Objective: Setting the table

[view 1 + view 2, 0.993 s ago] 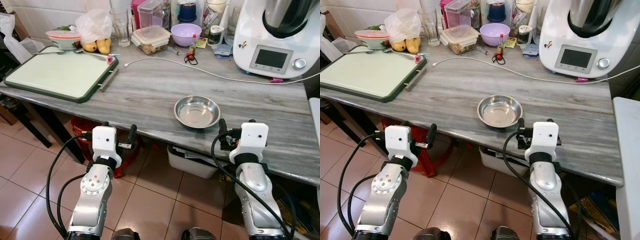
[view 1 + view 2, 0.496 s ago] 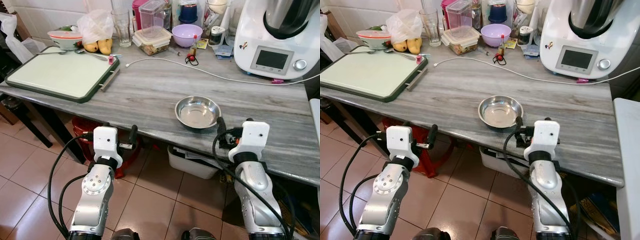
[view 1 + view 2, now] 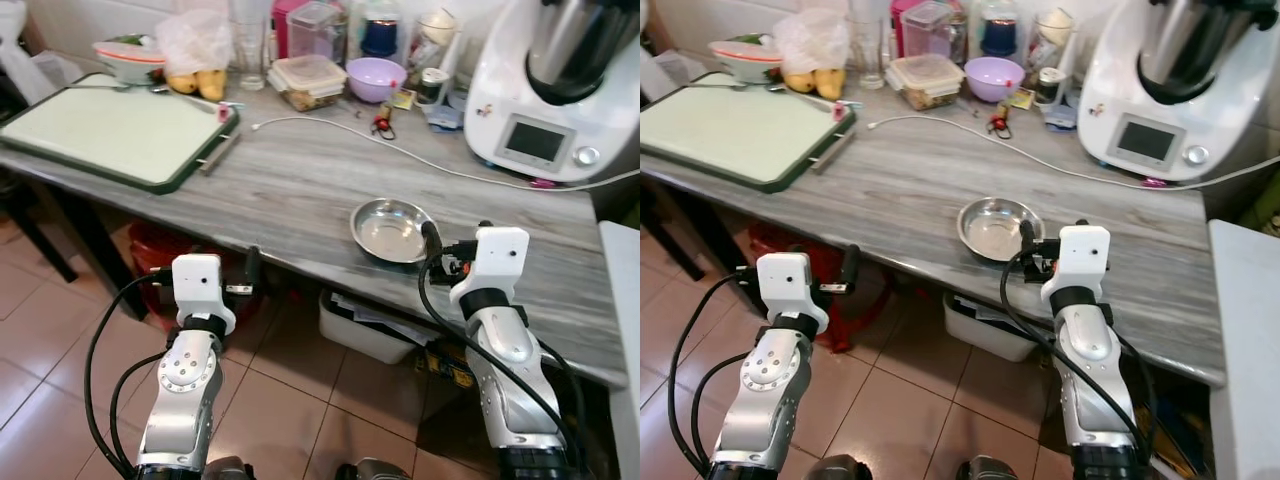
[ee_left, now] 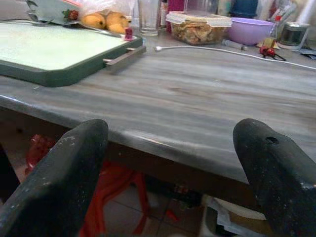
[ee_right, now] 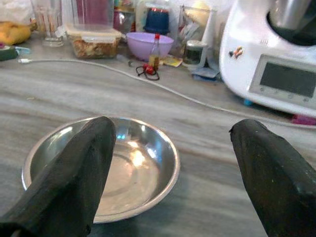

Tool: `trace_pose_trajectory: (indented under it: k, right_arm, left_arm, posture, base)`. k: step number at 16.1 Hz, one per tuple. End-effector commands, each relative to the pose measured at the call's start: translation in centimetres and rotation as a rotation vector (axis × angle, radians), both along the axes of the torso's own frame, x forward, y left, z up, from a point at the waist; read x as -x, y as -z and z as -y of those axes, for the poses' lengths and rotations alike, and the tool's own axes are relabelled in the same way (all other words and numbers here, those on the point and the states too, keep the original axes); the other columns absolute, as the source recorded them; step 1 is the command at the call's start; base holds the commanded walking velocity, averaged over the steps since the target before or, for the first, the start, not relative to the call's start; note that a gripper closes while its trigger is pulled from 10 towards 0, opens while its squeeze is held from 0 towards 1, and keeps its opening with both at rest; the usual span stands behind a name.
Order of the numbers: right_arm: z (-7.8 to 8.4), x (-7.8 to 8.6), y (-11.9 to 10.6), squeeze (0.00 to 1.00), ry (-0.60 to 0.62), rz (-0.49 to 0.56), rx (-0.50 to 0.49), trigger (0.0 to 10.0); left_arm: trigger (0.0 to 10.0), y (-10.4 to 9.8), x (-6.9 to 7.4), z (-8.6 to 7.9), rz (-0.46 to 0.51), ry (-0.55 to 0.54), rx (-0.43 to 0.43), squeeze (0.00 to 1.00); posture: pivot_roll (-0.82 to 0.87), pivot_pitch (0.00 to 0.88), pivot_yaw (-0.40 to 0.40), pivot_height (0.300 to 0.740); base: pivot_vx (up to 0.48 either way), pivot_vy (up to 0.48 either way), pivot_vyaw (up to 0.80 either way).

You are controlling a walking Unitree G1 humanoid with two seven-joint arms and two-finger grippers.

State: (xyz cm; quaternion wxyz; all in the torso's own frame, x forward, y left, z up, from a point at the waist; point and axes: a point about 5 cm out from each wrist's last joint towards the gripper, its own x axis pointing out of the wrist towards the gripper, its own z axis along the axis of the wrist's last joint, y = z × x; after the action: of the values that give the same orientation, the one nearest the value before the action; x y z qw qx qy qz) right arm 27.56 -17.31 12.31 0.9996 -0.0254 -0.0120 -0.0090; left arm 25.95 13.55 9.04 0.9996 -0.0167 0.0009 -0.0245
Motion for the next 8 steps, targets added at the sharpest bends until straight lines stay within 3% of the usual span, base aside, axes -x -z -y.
trace_pose_trajectory:
  k: [1,6,8]
  right_arm:
    - [0.44,0.09,0.27,0.00,0.029,-0.017,-0.011,10.0]
    - [0.00,0.31,0.31,0.00,0.028,-0.013,-0.020,10.0]
    - [-0.12,0.63,0.59,0.00,0.038,-0.012,-0.026,10.0]
  left_arm:
    - [10.0,-0.11,-0.14,0.34,0.001,0.017,-0.008,0.00]
    - [10.0,-0.41,-0.52,-0.08,0.002,0.032,-0.022,0.00]
    - [10.0,-0.32,-0.54,-0.11,-0.005,0.042,-0.024,0.00]
  posture:
    - [-0.01,0.012,-0.049,0.740]
    - [-0.02,0.053,-0.009,0.740]
    - [-0.03,0.050,0.016,0.740]
  base:
    - [0.000,0.000,-0.80]
    - [0.000,0.000,-0.75]
    - [0.000,0.000,0.00]
